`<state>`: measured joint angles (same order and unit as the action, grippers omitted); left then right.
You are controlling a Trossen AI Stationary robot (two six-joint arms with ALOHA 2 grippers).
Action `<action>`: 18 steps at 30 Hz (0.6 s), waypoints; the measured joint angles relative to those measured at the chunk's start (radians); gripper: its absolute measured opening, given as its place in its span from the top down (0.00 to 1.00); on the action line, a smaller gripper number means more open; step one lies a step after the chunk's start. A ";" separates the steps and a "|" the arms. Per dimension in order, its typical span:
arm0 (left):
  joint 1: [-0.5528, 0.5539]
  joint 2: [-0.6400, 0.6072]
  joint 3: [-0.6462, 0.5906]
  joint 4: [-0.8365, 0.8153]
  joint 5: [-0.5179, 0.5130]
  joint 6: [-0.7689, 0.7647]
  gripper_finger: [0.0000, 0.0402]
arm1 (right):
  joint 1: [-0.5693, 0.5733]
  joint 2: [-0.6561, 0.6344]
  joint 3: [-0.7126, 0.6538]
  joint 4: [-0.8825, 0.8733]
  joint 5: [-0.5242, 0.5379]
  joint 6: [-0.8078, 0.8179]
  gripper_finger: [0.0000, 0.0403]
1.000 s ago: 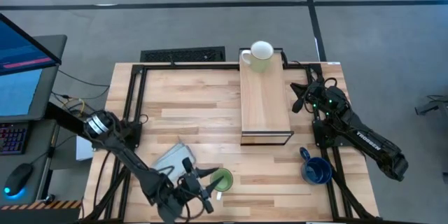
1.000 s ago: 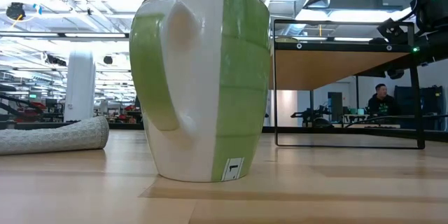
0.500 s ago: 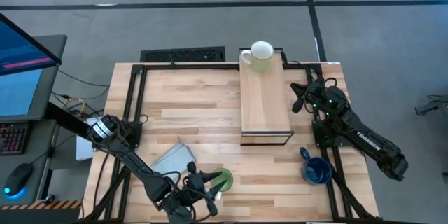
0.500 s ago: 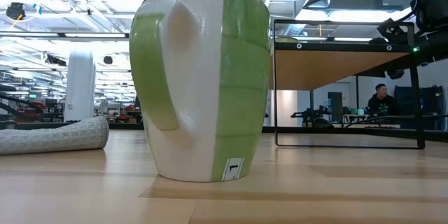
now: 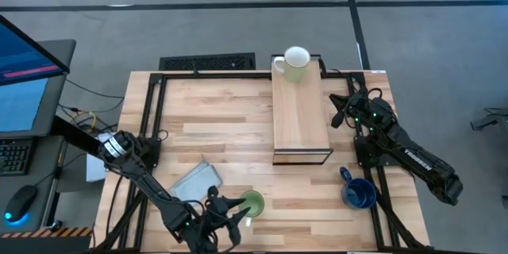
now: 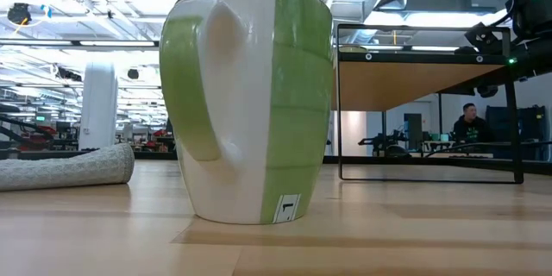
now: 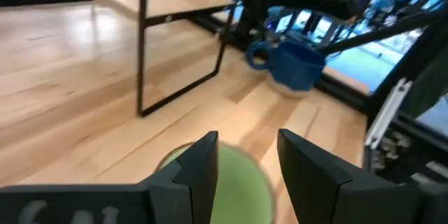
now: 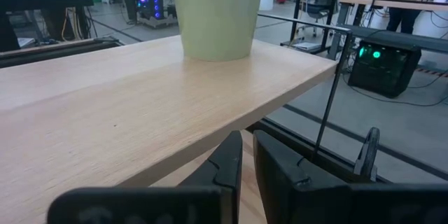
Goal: Stack small to large cups/mugs on shelf
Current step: Put the green mug on the shelf
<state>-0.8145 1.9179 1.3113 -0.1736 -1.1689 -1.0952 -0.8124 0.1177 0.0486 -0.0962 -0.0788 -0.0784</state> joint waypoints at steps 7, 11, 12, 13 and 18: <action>0.055 0.000 0.000 -0.171 0.204 -0.104 0.66 | 0.000 0.000 0.000 0.000 0.000 0.000 0.85; 0.099 0.000 0.000 -0.172 0.330 -0.057 0.66 | 0.000 0.000 0.000 0.000 0.000 0.000 0.85; 0.109 0.000 0.000 -0.172 0.339 -0.046 0.66 | 0.000 0.000 0.000 0.000 0.000 0.000 0.85; 0.117 0.000 0.000 -0.171 0.344 -0.042 0.66 | 0.000 0.000 0.000 0.000 0.000 0.000 0.85; 0.145 -0.003 0.000 -0.176 0.349 -0.024 0.66 | 0.000 0.000 0.000 0.000 0.000 0.000 0.85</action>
<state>-0.6700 1.9147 1.3113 -0.3497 -0.8196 -1.1189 -0.8124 0.1177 0.0486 -0.0959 -0.0788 -0.0784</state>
